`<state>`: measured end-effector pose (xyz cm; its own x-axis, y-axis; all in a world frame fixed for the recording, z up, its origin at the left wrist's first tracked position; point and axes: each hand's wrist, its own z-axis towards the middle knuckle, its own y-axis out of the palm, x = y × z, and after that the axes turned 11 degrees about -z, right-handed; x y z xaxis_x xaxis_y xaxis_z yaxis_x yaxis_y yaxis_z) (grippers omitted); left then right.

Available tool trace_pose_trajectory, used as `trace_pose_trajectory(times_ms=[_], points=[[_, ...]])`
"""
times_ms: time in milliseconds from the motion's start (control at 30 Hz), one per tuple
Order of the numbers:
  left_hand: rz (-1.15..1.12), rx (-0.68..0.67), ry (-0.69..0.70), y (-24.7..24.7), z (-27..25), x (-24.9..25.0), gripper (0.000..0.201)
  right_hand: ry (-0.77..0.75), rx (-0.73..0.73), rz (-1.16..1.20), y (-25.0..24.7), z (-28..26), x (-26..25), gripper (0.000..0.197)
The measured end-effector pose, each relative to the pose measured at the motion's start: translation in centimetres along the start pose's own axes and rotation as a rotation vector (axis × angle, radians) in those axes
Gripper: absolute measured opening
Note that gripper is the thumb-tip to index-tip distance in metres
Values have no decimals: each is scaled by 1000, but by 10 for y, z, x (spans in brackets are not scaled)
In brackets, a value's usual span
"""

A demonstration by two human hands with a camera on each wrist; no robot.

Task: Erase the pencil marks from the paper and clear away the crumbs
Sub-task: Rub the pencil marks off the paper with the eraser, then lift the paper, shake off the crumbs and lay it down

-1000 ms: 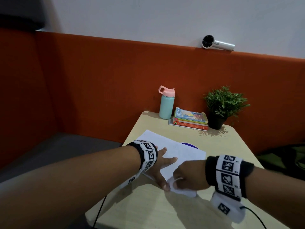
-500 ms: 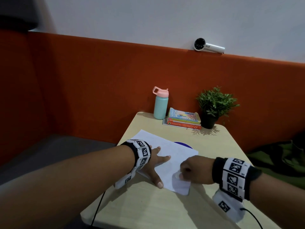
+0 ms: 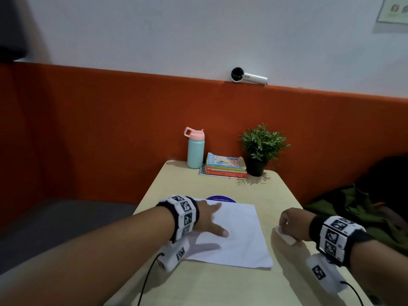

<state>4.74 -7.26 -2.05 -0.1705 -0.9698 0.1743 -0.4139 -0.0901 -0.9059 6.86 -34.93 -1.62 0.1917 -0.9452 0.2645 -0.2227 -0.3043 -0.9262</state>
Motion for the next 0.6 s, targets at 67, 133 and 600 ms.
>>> trace_pose_trajectory(times_ms=[67,133,600], points=[[-27,75,-73,-9,6,-20,108,3,-37,-60,1,-4,-1,21],[-34,127,-194,-13,13,-45,107,0,-13,-97,4,-4,-2,24],[-60,79,-95,-13,14,-80,69,26,50,-89,15,6,-6,36]])
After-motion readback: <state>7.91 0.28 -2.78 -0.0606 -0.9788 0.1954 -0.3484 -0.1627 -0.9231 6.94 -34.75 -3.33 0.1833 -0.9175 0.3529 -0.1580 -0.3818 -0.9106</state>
